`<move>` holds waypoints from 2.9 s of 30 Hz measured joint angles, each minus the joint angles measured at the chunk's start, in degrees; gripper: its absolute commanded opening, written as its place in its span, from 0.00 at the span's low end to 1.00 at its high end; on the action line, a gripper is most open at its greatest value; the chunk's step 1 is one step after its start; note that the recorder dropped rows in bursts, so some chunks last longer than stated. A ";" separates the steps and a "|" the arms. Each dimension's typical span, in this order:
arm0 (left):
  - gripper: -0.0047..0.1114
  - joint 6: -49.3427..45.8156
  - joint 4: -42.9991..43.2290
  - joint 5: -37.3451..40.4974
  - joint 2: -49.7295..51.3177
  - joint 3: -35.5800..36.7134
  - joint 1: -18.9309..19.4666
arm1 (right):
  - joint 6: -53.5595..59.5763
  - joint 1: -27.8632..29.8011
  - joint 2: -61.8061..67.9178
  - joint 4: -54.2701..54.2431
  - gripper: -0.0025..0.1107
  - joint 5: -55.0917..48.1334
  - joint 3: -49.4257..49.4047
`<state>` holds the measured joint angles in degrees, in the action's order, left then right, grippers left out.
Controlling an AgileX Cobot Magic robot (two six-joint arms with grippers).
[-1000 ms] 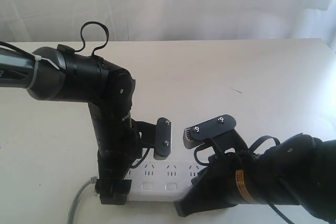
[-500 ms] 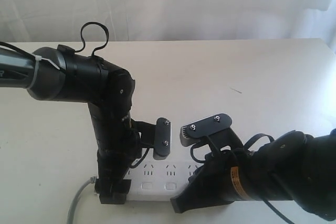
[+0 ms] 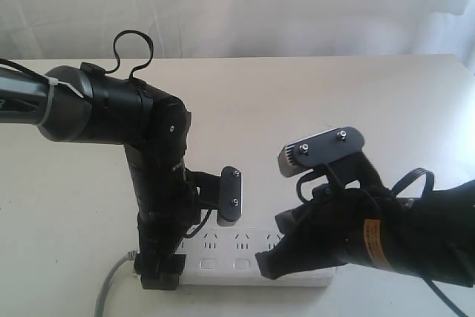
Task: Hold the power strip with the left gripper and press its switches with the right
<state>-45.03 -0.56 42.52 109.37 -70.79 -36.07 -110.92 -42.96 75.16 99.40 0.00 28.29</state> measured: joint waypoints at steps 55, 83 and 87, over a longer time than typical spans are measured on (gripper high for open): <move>0.04 0.00 0.09 0.10 0.00 0.00 0.00 | -2.98 0.00 6.71 0.00 0.02 -2.58 -6.06; 0.04 0.26 -0.03 0.28 0.00 0.00 0.20 | -3.89 0.00 9.10 0.22 0.02 -4.99 -4.18; 0.04 0.26 -0.03 0.17 0.00 0.00 0.20 | -3.99 0.00 10.49 0.63 0.02 -5.09 -3.98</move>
<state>-44.77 -0.59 42.69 109.37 -70.79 -35.86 -114.91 -42.96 85.65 100.02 -5.09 24.31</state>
